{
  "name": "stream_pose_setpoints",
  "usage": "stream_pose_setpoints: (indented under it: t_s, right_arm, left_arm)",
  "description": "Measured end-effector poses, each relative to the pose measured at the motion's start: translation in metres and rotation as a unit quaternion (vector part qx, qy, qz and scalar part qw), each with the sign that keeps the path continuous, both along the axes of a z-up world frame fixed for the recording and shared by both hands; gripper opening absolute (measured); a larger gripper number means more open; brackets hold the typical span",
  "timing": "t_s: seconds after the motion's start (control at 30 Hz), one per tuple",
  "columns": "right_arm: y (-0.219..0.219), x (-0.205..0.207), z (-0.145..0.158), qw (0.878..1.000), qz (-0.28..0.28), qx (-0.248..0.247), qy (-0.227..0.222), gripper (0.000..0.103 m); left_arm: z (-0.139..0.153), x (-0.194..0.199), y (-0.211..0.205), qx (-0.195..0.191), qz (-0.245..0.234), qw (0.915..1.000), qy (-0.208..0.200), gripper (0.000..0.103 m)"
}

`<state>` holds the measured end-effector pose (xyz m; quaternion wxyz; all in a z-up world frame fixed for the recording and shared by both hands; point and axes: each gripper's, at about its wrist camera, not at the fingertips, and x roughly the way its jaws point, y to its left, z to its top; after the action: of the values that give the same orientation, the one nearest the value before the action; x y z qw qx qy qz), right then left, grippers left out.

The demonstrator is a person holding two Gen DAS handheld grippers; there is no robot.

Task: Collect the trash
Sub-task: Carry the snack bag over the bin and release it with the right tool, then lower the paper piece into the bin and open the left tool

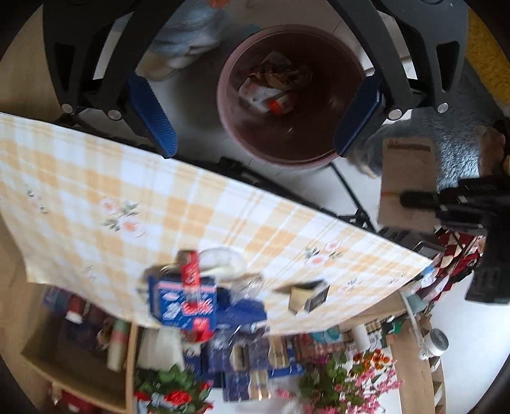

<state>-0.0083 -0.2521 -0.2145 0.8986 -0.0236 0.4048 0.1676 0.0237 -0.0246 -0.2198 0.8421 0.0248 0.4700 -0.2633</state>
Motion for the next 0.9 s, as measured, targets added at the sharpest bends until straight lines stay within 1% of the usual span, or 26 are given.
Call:
stream_pose_setpoints:
  t_s: [0.23, 0.33, 0.47, 0.63, 0.67, 0.7, 0.73, 0.77, 0.8, 0.87, 0.9]
  right_arm:
    - [-0.016, 0.0, -0.005, 0.997, -0.064, 0.034, -0.014, 0.097]
    - [-0.022, 0.002, -0.007, 0.995, -0.084, 0.043, -0.015, 0.097]
    - [-0.031, 0.004, -0.009, 0.993, -0.098, 0.058, -0.011, 0.097]
    - [-0.031, 0.005, -0.011, 0.993, -0.104, 0.055, -0.006, 0.097]
    - [-0.031, 0.005, -0.011, 0.993, -0.103, 0.053, -0.006, 0.097]
    - [-0.03, 0.005, -0.011, 0.993, -0.103, 0.051, -0.007, 0.097]
    - [-0.029, 0.004, -0.011, 0.994, -0.102, 0.049, -0.009, 0.097]
    - [-0.029, 0.004, -0.011, 0.994, -0.101, 0.047, -0.01, 0.097]
    - [-0.029, 0.003, -0.011, 0.994, -0.1, 0.046, -0.01, 0.097]
    - [-0.029, 0.003, -0.011, 0.994, -0.101, 0.044, -0.009, 0.097]
    - [-0.03, 0.003, -0.012, 0.994, -0.102, 0.045, -0.009, 0.097]
  left_arm:
    - [-0.038, 0.005, -0.029, 0.045, -0.034, 0.9983, 0.015, 0.009]
    - [-0.058, 0.006, -0.037, 0.063, -0.045, 0.9964, 0.032, 0.009]
    - [-0.073, 0.01, -0.042, 0.071, -0.049, 0.9949, 0.052, 0.009]
    - [-0.085, 0.015, -0.041, 0.069, -0.046, 0.9937, 0.075, 0.01]
    - [-0.085, 0.016, -0.041, 0.066, -0.045, 0.9938, 0.077, 0.011]
    - [-0.085, 0.016, -0.041, 0.062, -0.045, 0.994, 0.078, 0.013]
    - [-0.085, 0.017, -0.041, 0.058, -0.046, 0.9942, 0.079, 0.02]
    - [-0.084, 0.017, -0.042, 0.056, -0.046, 0.9943, 0.078, 0.032]
    - [-0.082, 0.016, -0.043, 0.055, -0.047, 0.9947, 0.073, 0.039]
    - [-0.076, 0.012, -0.044, 0.051, -0.05, 0.9957, 0.059, 0.057]
    - [-0.072, 0.01, -0.044, 0.051, -0.05, 0.9963, 0.049, 0.062]
